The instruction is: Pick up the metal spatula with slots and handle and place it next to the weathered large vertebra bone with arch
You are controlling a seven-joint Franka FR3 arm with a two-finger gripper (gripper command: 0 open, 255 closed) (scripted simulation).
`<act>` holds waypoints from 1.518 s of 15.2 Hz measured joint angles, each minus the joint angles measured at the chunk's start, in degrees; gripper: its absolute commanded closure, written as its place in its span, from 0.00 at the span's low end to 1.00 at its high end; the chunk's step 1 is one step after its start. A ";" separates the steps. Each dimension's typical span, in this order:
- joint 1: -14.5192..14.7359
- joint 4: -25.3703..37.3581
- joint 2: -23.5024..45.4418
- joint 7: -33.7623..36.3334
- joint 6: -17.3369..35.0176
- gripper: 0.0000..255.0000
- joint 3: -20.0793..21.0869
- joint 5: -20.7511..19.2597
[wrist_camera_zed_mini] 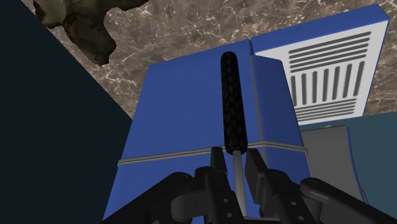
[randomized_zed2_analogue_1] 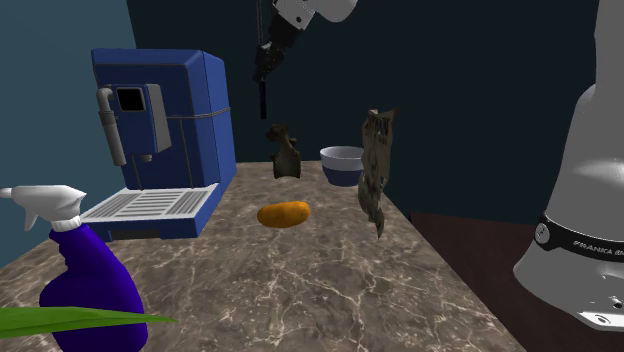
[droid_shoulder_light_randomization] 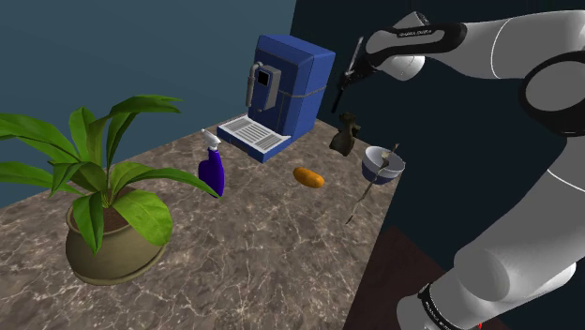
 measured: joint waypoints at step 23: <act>-1.13 -8.62 6.99 -7.63 15.36 1.00 2.74 6.65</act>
